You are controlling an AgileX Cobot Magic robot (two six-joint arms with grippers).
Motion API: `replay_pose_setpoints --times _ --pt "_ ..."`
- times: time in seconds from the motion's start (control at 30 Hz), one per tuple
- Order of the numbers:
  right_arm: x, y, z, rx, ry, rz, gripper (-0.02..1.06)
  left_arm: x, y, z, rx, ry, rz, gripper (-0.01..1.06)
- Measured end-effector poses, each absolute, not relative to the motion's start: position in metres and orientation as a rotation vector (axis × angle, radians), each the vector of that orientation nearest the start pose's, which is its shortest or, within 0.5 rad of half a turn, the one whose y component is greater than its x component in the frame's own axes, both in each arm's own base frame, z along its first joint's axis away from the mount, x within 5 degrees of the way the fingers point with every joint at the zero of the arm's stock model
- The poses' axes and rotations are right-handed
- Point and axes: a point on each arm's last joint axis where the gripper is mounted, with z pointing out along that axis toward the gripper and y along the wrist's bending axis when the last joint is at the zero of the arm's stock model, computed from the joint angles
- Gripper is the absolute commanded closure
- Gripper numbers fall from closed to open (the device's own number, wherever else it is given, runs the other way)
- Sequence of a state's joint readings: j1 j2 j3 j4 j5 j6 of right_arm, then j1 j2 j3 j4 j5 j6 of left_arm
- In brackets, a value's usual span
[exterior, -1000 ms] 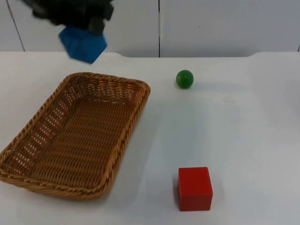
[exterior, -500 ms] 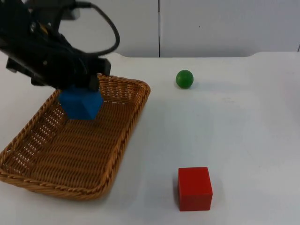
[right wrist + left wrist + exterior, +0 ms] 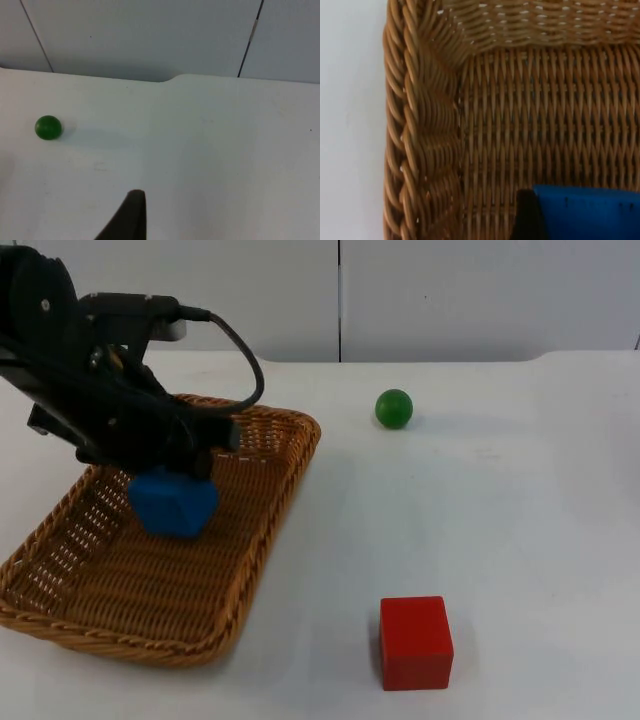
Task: Place all geometric objects except the red cube into the basket.
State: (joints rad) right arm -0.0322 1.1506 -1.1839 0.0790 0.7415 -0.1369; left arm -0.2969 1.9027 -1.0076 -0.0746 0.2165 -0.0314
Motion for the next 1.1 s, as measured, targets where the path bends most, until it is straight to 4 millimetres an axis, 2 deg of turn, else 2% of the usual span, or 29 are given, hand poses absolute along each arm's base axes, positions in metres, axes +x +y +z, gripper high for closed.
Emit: replay_pose_setpoints --times 0.07,0.1,0.13,0.17,0.2,0.33,0.4,0.47,0.53,0.57,0.7,0.73,0.77,0.8,0.83,0.87,0.97,1.03,1.07,1.1 --pt "0.24 -0.003 0.396 -0.081 2.188 -0.004 -0.01 0.349 -0.108 0.134 0.262 2.588 -0.162 0.6" --pt "0.24 -0.003 0.396 -0.081 2.188 -0.004 -0.01 0.349 -0.108 0.134 0.262 2.588 -0.162 0.39" --pt "0.24 -0.003 0.396 -0.081 2.188 -0.004 -0.01 0.349 -0.108 0.134 0.265 2.588 -0.161 0.39" --pt "0.24 -0.003 0.396 -0.081 2.186 -0.004 -0.01 0.348 -0.108 0.133 0.267 2.592 -0.159 0.17" --pt "0.24 -0.003 0.396 -0.081 2.186 -0.004 -0.01 0.348 -0.108 0.133 0.271 2.598 -0.159 0.0" --pt "0.241 -0.003 0.396 -0.08 2.182 -0.005 -0.01 0.345 -0.109 0.133 0.291 2.624 -0.153 0.0" --pt "0.241 -0.003 0.396 -0.08 2.18 -0.005 -0.01 0.344 -0.108 0.138 0.297 2.614 -0.152 0.0" --pt "0.241 -0.003 0.396 -0.08 2.178 -0.005 -0.01 0.343 -0.108 0.154 0.295 2.574 -0.16 0.0" --pt "0.241 -0.003 0.396 -0.08 2.178 -0.005 -0.01 0.339 -0.107 0.184 0.289 2.489 -0.175 0.0" --pt "0.241 -0.003 0.396 -0.08 2.178 -0.005 -0.01 0.339 -0.107 0.184 0.289 2.489 -0.175 0.0" --pt "0.241 -0.003 0.397 -0.082 2.176 -0.006 -0.01 0.319 -0.097 0.265 0.304 2.242 -0.173 0.0" --pt "0.241 -0.003 0.397 -0.082 2.176 -0.006 -0.01 0.319 -0.097 0.265 0.304 2.242 -0.173 0.0" --pt "0.241 -0.003 0.397 -0.082 2.174 -0.007 -0.01 0.31 -0.09 0.288 0.298 2.17 -0.164 0.0" --pt "0.241 -0.003 0.397 -0.081 2.17 -0.007 -0.01 0.295 -0.076 0.322 0.264 2.063 -0.145 0.0" --pt "0.241 -0.003 0.397 -0.081 2.167 -0.007 -0.01 0.283 -0.064 0.342 0.232 2.001 -0.13 0.0" --pt "0.241 -0.003 0.397 -0.081 2.167 -0.007 -0.01 0.283 -0.064 0.342 0.232 2.001 -0.13 0.0" --pt "0.242 -0.003 0.397 -0.104 2.164 -0.02 -0.01 0.248 -0.032 0.384 0.131 1.873 -0.069 0.0" --pt "0.246 -0.001 0.394 -0.132 2.174 -0.027 -0.01 0.227 -0.013 0.399 0.048 1.849 -0.035 0.0" --pt "0.246 -0.001 0.394 -0.132 2.174 -0.027 -0.01 0.227 -0.013 0.399 0.048 1.849 -0.035 0.0" --pt "0.253 0.004 0.389 -0.166 2.182 -0.029 -0.01 0.214 -0.001 0.405 -0.017 1.848 -0.01 0.0"
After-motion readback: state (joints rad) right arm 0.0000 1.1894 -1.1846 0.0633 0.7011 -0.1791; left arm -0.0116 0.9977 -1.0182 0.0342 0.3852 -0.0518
